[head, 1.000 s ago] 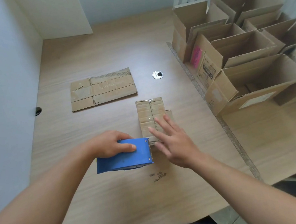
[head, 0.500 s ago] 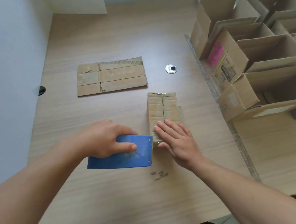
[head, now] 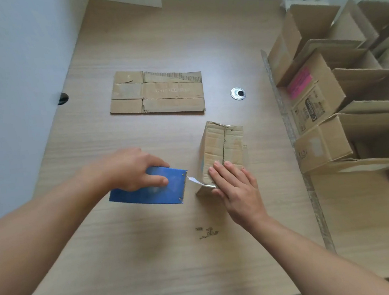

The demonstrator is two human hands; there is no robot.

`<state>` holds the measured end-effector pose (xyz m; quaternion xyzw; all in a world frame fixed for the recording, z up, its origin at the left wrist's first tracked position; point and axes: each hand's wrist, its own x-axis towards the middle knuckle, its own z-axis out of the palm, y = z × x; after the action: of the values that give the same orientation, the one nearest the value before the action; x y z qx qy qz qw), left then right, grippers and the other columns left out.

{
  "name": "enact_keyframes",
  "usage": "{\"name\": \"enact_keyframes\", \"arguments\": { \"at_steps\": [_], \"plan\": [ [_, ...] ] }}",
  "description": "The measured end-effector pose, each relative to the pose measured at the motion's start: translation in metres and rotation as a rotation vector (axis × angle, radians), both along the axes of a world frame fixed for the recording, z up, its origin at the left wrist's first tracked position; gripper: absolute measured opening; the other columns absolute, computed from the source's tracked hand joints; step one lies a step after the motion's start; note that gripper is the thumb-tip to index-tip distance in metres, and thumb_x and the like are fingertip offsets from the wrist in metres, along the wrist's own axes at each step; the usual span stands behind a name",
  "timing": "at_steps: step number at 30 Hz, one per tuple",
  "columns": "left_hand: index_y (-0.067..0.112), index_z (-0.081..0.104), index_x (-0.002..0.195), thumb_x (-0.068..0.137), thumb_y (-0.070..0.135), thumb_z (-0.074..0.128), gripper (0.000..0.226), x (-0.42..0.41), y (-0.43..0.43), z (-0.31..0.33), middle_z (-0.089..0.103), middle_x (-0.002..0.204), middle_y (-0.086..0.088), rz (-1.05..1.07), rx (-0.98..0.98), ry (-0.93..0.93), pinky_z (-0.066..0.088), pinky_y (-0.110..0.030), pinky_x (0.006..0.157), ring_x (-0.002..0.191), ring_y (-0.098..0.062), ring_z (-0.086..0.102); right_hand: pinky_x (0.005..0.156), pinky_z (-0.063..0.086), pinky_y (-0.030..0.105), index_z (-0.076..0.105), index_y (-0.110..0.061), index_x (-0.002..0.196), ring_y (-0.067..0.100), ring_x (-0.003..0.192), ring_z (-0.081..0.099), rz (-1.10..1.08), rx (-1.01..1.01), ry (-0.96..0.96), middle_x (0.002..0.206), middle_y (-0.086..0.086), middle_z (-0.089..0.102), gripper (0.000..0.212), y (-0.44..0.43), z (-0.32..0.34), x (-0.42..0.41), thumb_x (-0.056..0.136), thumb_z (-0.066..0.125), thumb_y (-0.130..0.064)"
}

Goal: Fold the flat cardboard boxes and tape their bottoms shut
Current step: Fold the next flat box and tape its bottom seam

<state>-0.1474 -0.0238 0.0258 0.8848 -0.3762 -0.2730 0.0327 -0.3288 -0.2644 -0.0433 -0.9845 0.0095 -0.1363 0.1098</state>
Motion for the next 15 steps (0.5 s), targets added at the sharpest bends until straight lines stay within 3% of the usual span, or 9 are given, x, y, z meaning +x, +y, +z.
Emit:
{"name": "enact_keyframes", "arguments": {
  "at_steps": [4, 6, 11, 15],
  "plan": [
    [0.053, 0.049, 0.127, 0.083, 0.073, 0.039, 0.050, -0.010, -0.021, -0.011, 0.061, 0.083, 0.011, -0.045, -0.027, -0.215, 0.042, -0.030, 0.065, 0.083, -0.020, 0.055, 0.108, 0.026, 0.040, 0.064, -0.020, 0.132, 0.026, 0.131, 0.053, -0.001, 0.038, 0.033, 0.141, -0.001, 0.057, 0.044, 0.000, 0.001, 0.000, 0.088, 0.070, -0.024],
    [0.052, 0.048, 0.128, 0.084, 0.072, 0.037, 0.050, -0.016, -0.031, -0.014, 0.064, 0.087, 0.003, -0.061, -0.039, -0.298, 0.036, -0.030, 0.059, 0.084, -0.024, 0.059, 0.109, 0.026, 0.040, 0.064, -0.020, 0.132, 0.026, 0.132, 0.053, -0.007, 0.053, 0.056, 0.141, -0.001, 0.057, 0.044, 0.001, 0.001, 0.001, 0.089, 0.068, -0.025],
    [0.036, 0.054, 0.112, 0.089, 0.064, 0.037, 0.041, -0.039, -0.049, -0.010, 0.035, 0.063, 0.005, -0.043, -0.005, -0.396, 0.024, -0.030, 0.052, 0.068, -0.026, 0.046, 0.111, 0.021, 0.038, 0.062, -0.021, 0.134, 0.025, 0.136, 0.048, -0.041, 0.124, 0.130, 0.144, -0.003, 0.054, 0.043, 0.005, 0.004, 0.002, 0.093, 0.057, -0.035],
    [0.029, 0.056, 0.106, 0.093, 0.055, 0.040, 0.034, -0.061, -0.058, -0.002, 0.058, 0.082, 0.002, 0.050, 0.049, -0.399, 0.019, -0.031, 0.051, 0.069, -0.028, 0.043, 0.110, 0.018, 0.035, 0.065, -0.020, 0.131, 0.025, 0.135, 0.048, -0.058, 0.149, 0.150, 0.142, -0.002, 0.056, 0.047, 0.011, 0.008, 0.004, 0.096, 0.044, -0.044]
  ]
}}
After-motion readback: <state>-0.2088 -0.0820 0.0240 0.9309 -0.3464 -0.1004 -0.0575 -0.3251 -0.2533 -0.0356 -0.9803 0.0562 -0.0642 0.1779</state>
